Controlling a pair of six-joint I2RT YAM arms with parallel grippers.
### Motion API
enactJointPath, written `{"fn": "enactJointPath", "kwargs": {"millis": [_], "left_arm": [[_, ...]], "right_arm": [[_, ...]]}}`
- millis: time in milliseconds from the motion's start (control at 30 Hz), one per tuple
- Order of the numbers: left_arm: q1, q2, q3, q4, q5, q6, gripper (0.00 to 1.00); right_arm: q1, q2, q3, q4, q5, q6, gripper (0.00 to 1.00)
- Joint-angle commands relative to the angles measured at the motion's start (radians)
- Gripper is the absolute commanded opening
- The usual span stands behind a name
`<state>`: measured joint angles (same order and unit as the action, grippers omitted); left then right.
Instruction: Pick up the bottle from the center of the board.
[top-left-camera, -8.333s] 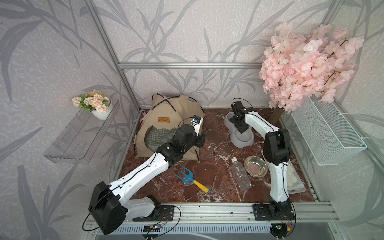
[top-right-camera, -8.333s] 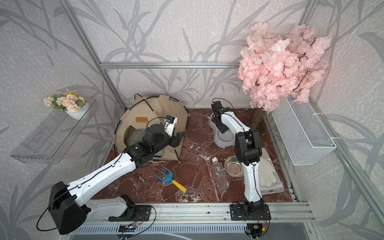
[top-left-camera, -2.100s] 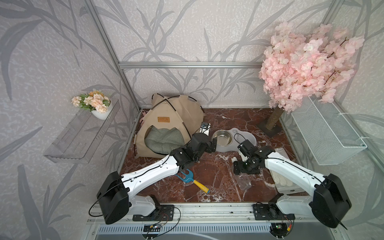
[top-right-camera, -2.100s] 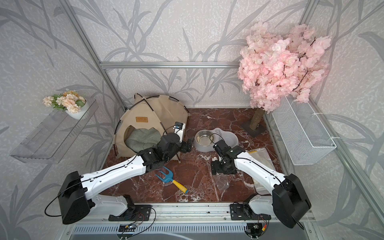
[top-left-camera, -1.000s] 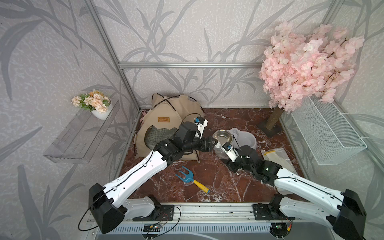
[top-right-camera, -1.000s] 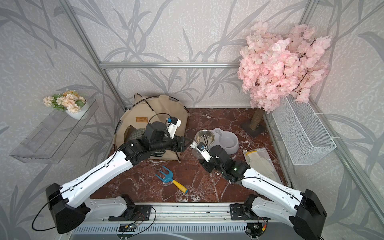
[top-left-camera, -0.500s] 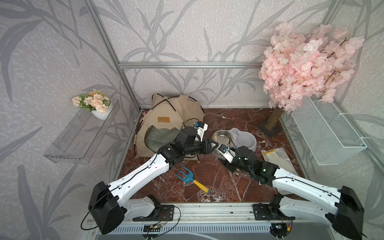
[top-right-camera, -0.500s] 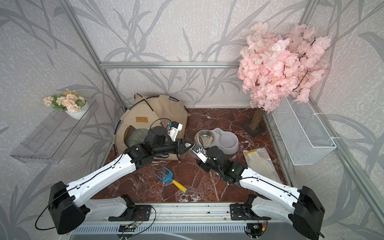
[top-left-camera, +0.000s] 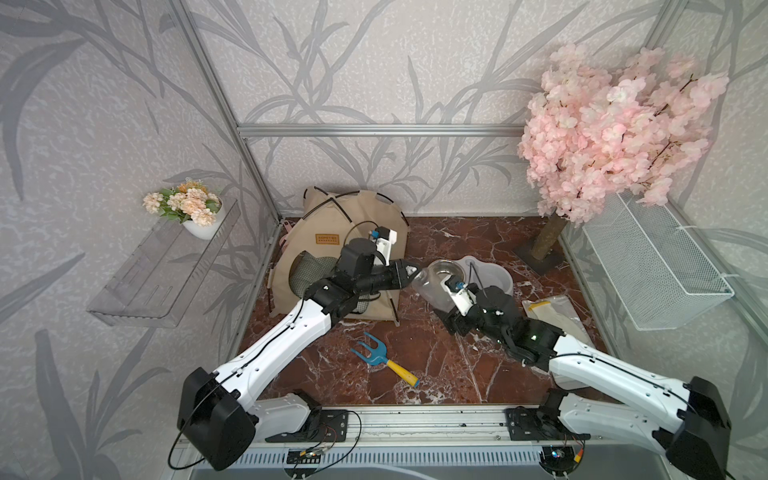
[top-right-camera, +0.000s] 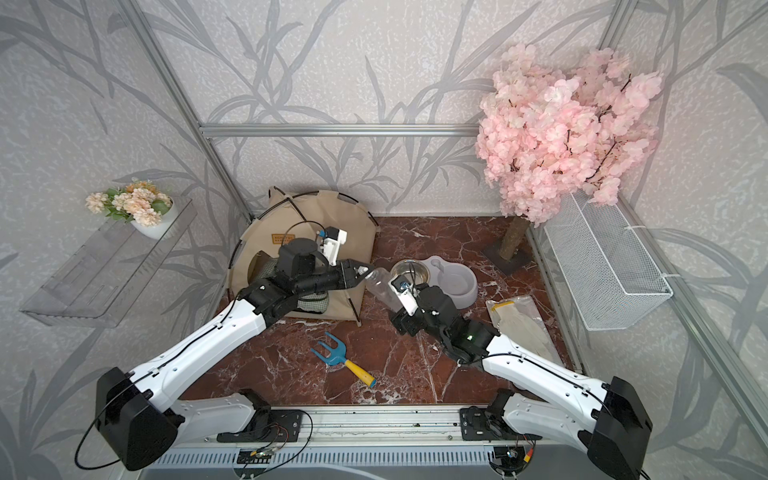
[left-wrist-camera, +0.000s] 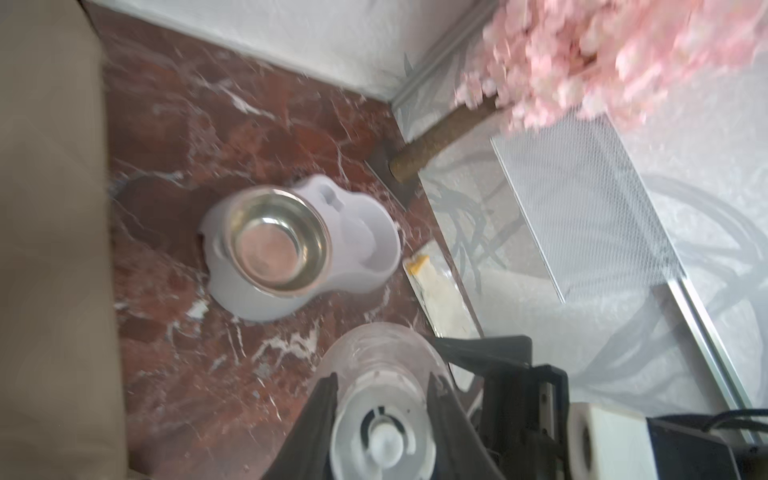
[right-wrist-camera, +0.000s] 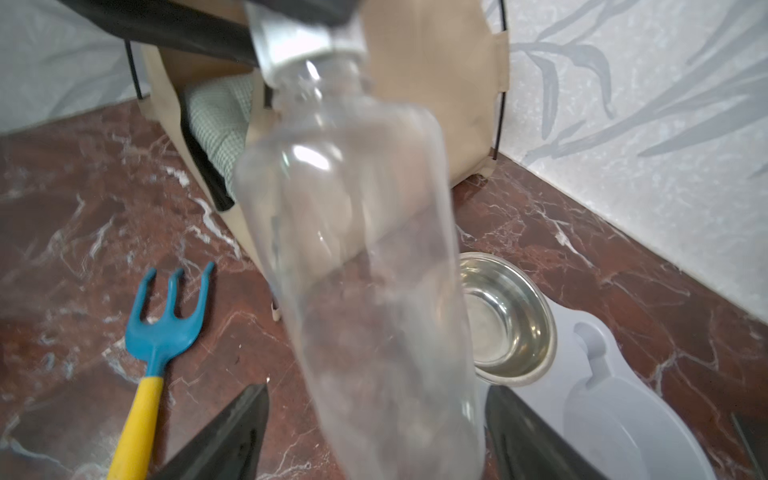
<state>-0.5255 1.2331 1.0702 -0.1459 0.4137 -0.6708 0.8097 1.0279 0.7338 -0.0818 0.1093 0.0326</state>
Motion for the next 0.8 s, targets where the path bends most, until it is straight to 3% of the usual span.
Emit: {"fn": "enactJointPath", "kwargs": {"millis": [0, 167, 367, 567, 767], "left_arm": [[0.055, -0.062, 0.048, 0.16, -0.034, 0.004, 0.0], [0.056, -0.116, -0.11, 0.472, -0.054, -0.104, 0.0], [0.051, -0.101, -0.17, 0.652, 0.019, -0.214, 0.0], [0.031, -0.077, -0.217, 0.764, 0.045, -0.275, 0.0], [-0.018, -0.034, -0.23, 0.829, 0.052, -0.296, 0.0]], "right_arm": [[-0.115, -0.073, 0.048, -0.025, -0.162, 0.323, 0.88], [-0.279, -0.119, 0.049, 0.077, -0.328, 0.717, 0.89], [-0.459, -0.043, 0.018, 0.346, -0.524, 1.172, 0.89], [-0.473, 0.066, 0.01, 0.583, -0.615, 1.349, 0.88], [-0.454, 0.126, 0.042, 0.655, -0.622, 1.388, 0.88]]}}
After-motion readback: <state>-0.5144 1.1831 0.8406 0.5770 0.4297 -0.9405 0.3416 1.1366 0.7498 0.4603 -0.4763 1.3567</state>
